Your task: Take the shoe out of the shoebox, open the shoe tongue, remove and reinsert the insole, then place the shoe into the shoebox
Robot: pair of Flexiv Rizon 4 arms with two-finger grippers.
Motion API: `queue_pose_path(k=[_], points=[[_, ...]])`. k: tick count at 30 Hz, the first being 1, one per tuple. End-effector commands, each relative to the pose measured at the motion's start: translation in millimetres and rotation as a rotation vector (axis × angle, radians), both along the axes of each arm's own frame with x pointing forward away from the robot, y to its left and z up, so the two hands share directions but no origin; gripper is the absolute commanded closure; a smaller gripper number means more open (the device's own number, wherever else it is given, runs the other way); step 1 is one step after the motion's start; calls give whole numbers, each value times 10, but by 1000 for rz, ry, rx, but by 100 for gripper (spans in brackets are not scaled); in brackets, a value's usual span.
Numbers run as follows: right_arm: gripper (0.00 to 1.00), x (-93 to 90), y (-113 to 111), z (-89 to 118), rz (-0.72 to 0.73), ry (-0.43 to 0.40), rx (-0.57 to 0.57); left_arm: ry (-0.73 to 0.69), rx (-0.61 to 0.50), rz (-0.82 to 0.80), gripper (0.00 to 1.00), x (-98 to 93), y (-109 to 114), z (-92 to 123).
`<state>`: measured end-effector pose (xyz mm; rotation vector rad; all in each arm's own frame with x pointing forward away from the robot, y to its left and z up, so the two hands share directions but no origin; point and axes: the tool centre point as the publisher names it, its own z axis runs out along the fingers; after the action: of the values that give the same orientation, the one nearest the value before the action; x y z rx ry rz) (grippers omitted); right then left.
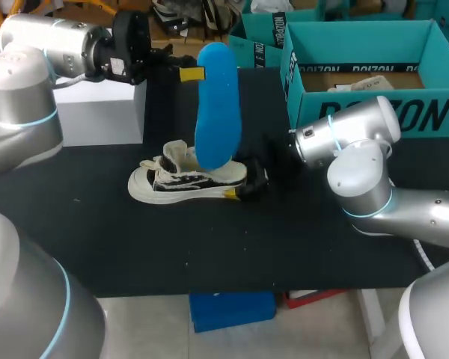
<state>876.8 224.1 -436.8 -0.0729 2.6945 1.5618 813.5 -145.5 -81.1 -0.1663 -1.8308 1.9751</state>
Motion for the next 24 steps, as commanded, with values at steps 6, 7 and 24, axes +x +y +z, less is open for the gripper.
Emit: queue_pose_path(k=[6, 7, 24], points=[[100, 4, 6, -13, -1, 1, -2, 128, -74, 35, 100, -203, -12, 88], [100, 4, 6, -13, -1, 1, -2, 132, -77, 33, 100, -215, -10, 101], [100, 4, 6, -13, -1, 1, -2, 71, -85, -4, 100, -380, 25, 502]])
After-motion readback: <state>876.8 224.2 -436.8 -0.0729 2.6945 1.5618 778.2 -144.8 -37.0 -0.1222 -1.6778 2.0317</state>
